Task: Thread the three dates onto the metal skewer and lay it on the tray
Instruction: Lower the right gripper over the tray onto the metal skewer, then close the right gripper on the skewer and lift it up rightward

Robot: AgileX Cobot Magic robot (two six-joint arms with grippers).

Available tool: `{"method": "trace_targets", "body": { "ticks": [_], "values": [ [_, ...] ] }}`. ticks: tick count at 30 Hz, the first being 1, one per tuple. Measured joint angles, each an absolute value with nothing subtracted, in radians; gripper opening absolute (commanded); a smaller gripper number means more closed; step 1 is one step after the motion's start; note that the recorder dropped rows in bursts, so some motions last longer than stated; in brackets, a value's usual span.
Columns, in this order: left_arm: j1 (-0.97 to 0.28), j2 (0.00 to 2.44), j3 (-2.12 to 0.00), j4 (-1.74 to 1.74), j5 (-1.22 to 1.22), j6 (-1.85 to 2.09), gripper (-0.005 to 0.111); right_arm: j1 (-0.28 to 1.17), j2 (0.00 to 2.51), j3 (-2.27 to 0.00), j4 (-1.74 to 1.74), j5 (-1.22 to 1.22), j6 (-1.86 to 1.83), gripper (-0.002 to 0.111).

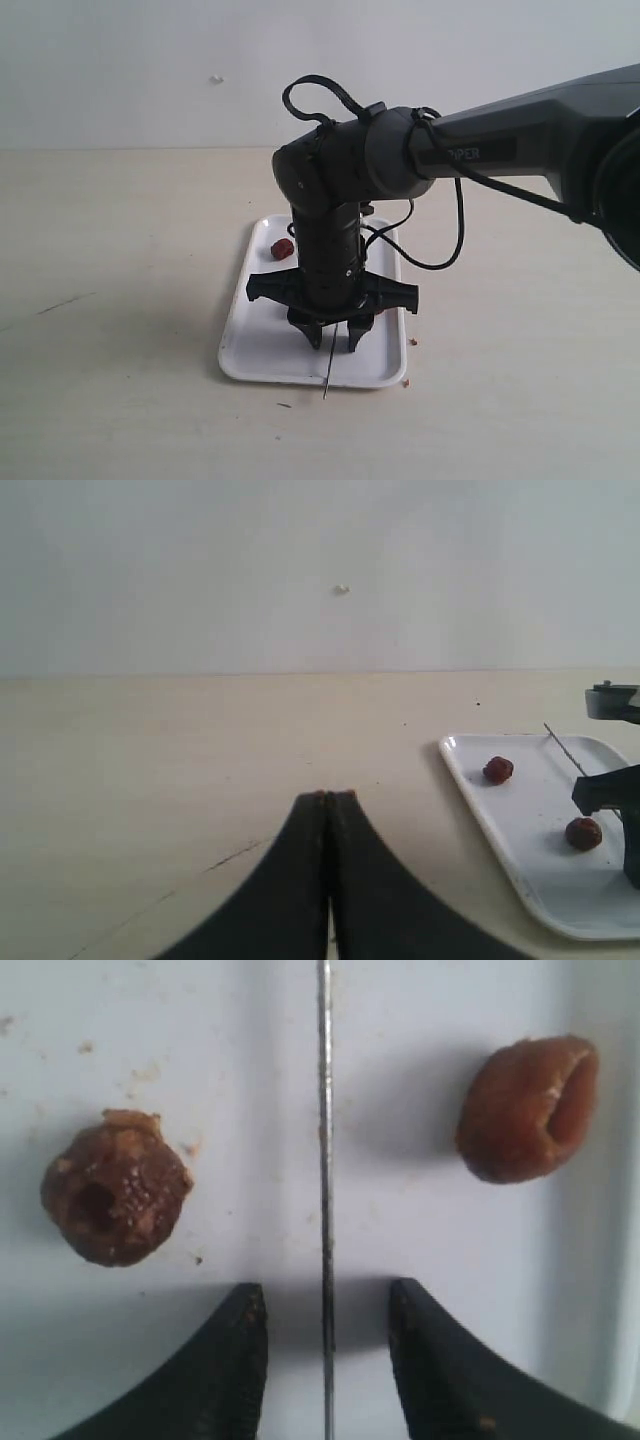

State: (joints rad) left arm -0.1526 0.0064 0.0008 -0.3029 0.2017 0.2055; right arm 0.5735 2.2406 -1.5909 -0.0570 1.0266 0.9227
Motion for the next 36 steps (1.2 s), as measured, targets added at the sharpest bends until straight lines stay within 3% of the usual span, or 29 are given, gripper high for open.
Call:
{"method": "trace_targets", "body": {
  "ticks": [9, 18, 28, 36],
  "values": [
    [-0.153, 0.006, 0.001, -0.303, 0.202, 0.205, 0.000, 0.574, 2.241, -1.591, -0.061, 1.022, 0.915, 0.034],
    [-0.153, 0.006, 0.001, -0.303, 0.202, 0.205, 0.000, 0.580, 2.242, -1.591, -0.057, 0.995, 0.937, 0.000],
    [-0.153, 0.006, 0.001, -0.303, 0.202, 0.205, 0.000, 0.580, 2.233, -1.591, -0.125, 0.997, 0.941, 0.000],
    [-0.153, 0.006, 0.001, -0.303, 0.202, 0.205, 0.000, 0.578, 2.083, -1.591, -0.153, 1.018, 0.842, 0.000]
  ]
}}
